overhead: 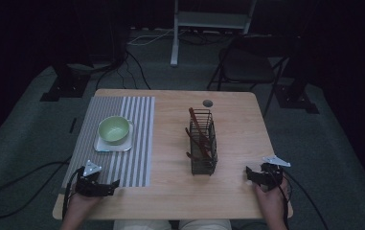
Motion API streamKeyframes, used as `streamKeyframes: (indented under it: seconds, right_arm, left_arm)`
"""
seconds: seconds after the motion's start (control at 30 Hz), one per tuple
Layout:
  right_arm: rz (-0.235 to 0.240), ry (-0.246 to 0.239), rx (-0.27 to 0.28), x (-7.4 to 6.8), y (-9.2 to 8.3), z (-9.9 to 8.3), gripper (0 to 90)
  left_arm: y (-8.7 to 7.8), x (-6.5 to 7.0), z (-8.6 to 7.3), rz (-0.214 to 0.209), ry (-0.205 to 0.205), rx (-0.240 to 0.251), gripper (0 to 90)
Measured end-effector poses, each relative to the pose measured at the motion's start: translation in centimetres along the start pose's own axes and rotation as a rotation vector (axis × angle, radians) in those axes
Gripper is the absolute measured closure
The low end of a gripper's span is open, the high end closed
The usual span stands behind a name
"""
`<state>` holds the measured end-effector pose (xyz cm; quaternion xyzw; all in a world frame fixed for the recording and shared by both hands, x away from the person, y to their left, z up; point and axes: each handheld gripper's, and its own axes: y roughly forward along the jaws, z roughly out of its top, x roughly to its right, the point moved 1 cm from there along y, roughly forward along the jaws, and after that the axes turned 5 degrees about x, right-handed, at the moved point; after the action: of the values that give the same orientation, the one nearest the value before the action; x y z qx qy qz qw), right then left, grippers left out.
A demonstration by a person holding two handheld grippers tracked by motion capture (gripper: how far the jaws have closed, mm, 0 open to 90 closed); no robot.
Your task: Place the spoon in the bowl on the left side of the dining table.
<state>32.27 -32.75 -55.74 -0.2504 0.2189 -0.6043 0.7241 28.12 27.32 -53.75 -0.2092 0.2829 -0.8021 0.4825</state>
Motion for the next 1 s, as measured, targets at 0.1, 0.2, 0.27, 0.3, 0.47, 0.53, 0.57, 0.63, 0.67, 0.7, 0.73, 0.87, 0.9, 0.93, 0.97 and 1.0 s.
streamKeyframes:
  seconds: [0.1, 0.2, 0.27, 0.3, 0.47, 0.53, 0.57, 0.63, 0.67, 0.7, 0.73, 0.87, 0.9, 0.93, 0.97, 1.0]
  right_arm:
    - [0.000, 0.000, 0.000, 0.0, 0.0, 0.0, 12.5]
    - [0.000, 0.000, 0.000, 0.0, 0.0, 0.0, 12.4]
    - [0.000, 0.000, 0.000, 0.0, 0.0, 0.0, 12.4]
    - [0.000, 0.000, 0.000, 0.0, 0.0, 0.0, 12.4]
    - [0.000, 0.000, 0.000, 0.0, 0.0, 0.0, 12.4]
    - [0.000, 0.000, 0.000, 0.0, 0.0, 0.0, 12.4]
    - [0.000, 0.000, 0.000, 0.0, 0.0, 0.0, 12.4]
    - [0.000, 0.000, 0.000, 0.0, 0.0, 0.0, 12.4]
    - [0.000, 0.000, 0.000, 0.0, 0.0, 0.0, 12.4]
    - [0.000, 0.000, 0.000, 0.0, 0.0, 0.0, 12.4]
    - [0.000, 0.000, 0.000, 0.0, 0.0, 0.0, 12.4]
    - [0.000, 0.000, 0.000, 0.0, 0.0, 0.0, 12.4]
    - [0.000, 0.000, 0.000, 0.0, 0.0, 0.0, 12.4]
    - [0.000, 0.000, 0.000, 0.0, 0.0, 0.0, 12.4]
    - [0.000, 0.000, 0.000, 0.0, 0.0, 0.0, 12.4]
    - [0.000, 0.000, 0.000, 0.0, 0.0, 0.0, 12.4]
  left_arm:
    - [0.0, 0.2, 0.3, -0.008, 0.016, -0.008, 0.9]
    - [-0.1, 0.3, 0.5, -0.015, 0.010, -0.006, 0.9]
    - [-0.1, 0.3, 0.7, -0.018, 0.009, 0.003, 0.9]
    - [-0.1, 0.4, 0.8, -0.020, 0.004, 0.006, 0.9]
    - [0.1, 0.9, 1.4, -0.033, 0.024, 0.013, 0.9]
    - [0.2, 1.1, 1.6, -0.037, 0.027, 0.015, 0.9]
    - [0.3, 1.3, 1.7, -0.047, 0.029, 0.017, 0.9]
    - [0.4, 1.4, 1.9, -0.051, 0.026, 0.022, 0.9]
    - [0.5, 1.6, 2.2, -0.062, 0.030, 0.027, 0.9]
    - [0.6, 1.8, 2.4, -0.059, 0.030, 0.033, 0.9]
    - [0.7, 1.9, 2.6, -0.071, 0.034, 0.034, 0.9]
    - [1.0, 2.5, 3.3, -0.079, 0.047, 0.043, 1.0]
    - [1.1, 2.7, 3.4, -0.084, 0.047, 0.045, 1.0]
    - [1.2, 2.8, 3.6, -0.093, 0.050, 0.044, 1.0]
    - [1.3, 3.0, 3.8, -0.091, 0.053, 0.050, 1.0]
    - [1.5, 3.2, 4.0, -0.102, 0.057, 0.052, 1.0]
